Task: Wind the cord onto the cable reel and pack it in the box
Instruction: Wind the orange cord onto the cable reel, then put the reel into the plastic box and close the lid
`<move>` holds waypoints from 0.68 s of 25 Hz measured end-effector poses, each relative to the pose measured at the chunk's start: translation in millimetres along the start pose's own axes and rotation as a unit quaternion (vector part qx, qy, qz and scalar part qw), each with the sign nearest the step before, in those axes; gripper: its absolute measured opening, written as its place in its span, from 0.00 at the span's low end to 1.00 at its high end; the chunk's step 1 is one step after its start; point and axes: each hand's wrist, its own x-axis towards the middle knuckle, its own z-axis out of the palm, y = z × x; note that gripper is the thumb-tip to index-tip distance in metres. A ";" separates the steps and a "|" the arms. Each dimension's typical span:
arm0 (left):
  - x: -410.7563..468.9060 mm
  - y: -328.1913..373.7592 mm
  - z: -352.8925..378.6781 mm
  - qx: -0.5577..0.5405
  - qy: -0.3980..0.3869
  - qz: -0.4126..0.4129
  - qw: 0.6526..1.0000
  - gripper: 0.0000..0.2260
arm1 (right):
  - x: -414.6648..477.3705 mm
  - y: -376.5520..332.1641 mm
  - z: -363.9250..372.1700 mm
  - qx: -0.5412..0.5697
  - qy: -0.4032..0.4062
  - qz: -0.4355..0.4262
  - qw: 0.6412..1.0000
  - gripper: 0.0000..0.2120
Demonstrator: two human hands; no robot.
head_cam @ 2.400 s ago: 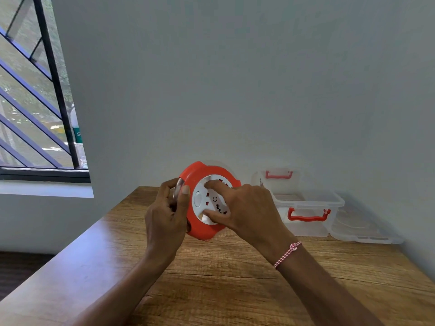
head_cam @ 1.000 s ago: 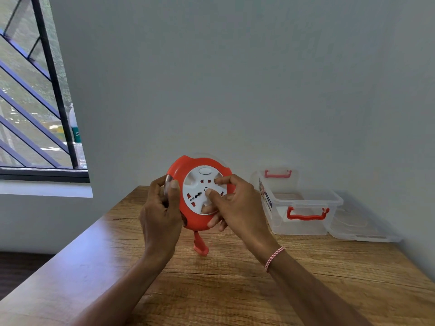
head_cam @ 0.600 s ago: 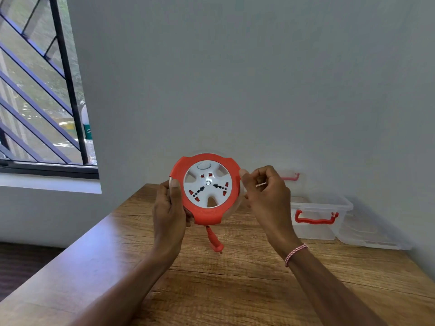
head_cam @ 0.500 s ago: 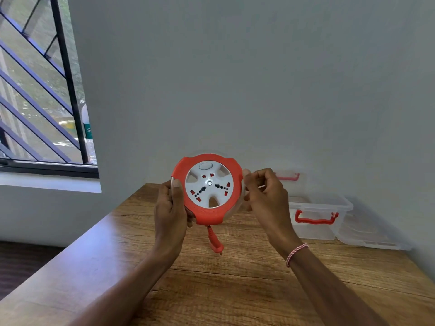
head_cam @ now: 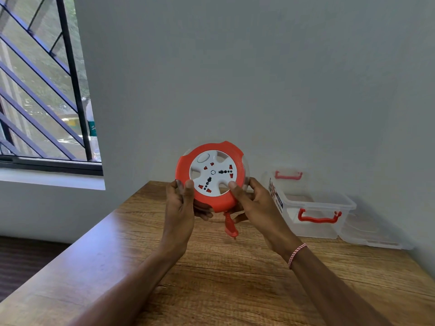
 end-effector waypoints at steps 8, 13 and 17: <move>-1.5 -3.9 4.5 -0.044 -0.048 -0.019 0.998 0.20 | 0.9 1.4 -4.0 0.003 -0.004 0.002 1.000 0.28; 15.1 -9.6 11.7 -0.020 -0.105 -0.023 0.994 0.20 | 9.0 2.0 -16.7 0.116 0.034 0.015 0.993 0.20; 59.2 -9.7 41.6 -0.003 -0.144 -0.078 0.987 0.27 | 18.1 -9.4 -52.2 0.163 0.110 0.015 0.980 0.17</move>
